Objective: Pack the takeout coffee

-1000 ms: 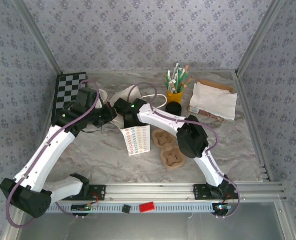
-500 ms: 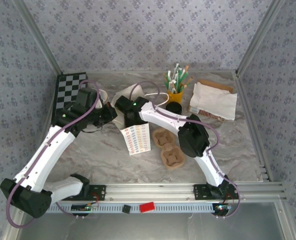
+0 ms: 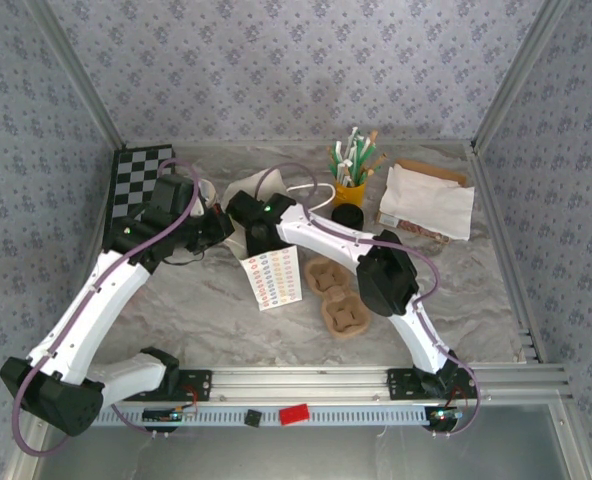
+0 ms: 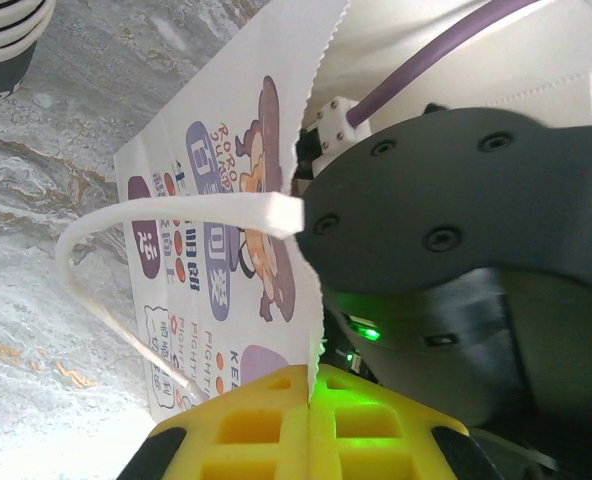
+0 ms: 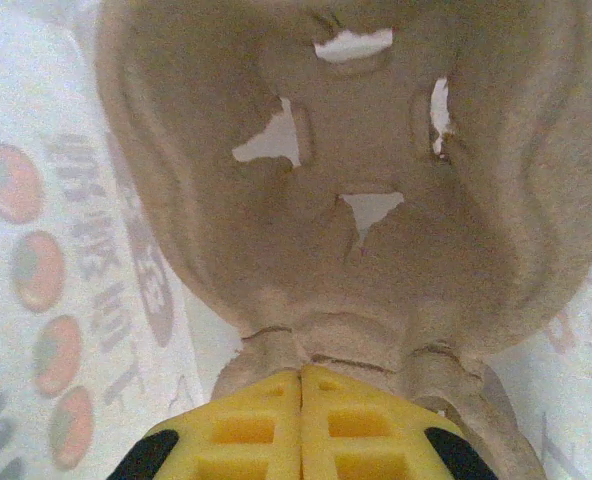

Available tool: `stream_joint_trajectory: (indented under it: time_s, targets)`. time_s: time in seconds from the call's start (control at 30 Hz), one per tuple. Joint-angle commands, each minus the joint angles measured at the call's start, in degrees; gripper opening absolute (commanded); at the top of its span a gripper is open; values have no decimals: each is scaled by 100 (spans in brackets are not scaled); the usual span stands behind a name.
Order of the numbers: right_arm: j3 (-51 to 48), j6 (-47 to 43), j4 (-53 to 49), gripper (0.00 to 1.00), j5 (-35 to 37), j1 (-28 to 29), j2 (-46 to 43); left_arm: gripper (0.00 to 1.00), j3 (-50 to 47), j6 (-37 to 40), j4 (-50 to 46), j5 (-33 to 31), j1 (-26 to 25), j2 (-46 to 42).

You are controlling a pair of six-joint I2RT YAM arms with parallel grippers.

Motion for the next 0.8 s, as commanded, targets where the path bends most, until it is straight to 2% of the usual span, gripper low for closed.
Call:
stream_joint_trajectory:
  time_s: [0.0,0.23,0.4,0.57,0.77]
  targets:
    - [289,-105,-199,9,219,-2,-307,0,292,194,-128,106,7,68]
    - [264,-177,-41,8,38,-194,131,0,293,284,-201,149,7,76]
    - [98,-245,46,7,23,-122,423,0,267,291,-183,124,7,77]
    - [-263,-142,168,6,-38,65,272,0,262,293,-181,35,19,83]
    - [-362,34,177,5,-470,163,10,0,297,309,-220,0,25,87]
